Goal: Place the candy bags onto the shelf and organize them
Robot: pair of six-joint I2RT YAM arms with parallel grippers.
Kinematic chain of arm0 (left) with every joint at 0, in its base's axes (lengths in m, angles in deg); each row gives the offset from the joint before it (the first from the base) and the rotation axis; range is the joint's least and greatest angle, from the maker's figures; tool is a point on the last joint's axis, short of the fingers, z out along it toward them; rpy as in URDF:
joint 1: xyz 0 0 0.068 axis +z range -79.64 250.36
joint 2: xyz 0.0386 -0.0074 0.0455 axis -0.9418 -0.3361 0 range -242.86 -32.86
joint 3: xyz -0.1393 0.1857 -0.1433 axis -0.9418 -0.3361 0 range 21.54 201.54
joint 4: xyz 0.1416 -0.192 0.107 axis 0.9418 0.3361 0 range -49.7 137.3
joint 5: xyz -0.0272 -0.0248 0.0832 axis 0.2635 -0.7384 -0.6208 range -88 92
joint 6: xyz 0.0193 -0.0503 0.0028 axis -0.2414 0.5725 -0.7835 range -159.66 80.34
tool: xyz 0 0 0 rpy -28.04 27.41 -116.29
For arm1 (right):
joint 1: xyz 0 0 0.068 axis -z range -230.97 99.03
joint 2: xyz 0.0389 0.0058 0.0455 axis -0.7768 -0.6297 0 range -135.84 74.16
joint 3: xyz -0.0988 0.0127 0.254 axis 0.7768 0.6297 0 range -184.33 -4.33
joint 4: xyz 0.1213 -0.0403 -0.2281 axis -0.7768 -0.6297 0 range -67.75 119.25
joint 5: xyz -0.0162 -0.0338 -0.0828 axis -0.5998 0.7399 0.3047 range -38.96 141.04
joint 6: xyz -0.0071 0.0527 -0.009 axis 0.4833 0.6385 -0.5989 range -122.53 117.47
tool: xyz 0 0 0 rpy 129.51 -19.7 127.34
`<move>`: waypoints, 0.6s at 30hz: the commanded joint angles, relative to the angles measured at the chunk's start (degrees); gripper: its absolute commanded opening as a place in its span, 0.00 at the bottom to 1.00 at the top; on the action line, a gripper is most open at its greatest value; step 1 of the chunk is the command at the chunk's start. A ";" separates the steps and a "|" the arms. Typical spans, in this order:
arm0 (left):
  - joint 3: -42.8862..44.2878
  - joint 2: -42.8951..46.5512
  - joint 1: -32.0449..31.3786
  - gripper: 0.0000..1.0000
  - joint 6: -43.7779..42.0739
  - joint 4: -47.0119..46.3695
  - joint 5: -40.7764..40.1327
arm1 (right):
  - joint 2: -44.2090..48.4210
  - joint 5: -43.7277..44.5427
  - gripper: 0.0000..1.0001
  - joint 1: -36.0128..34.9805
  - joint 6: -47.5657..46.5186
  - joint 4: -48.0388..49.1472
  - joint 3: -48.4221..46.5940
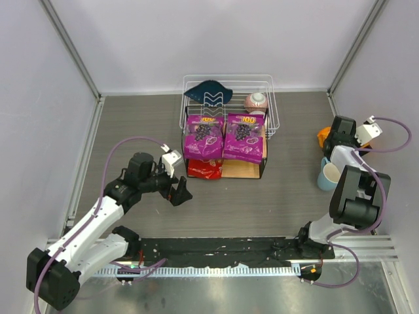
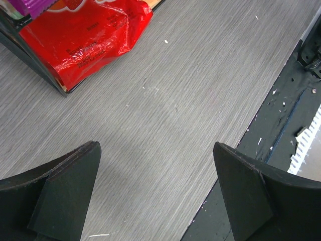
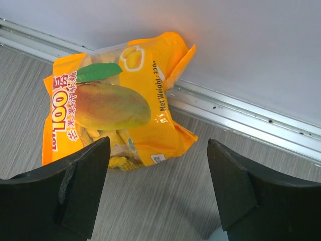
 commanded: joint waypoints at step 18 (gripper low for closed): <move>0.06 0.10 0.26 1.00 -0.73 -1.03 -0.56 | -9.92 -6.04 0.83 2.48 -5.50 18.48 -1.80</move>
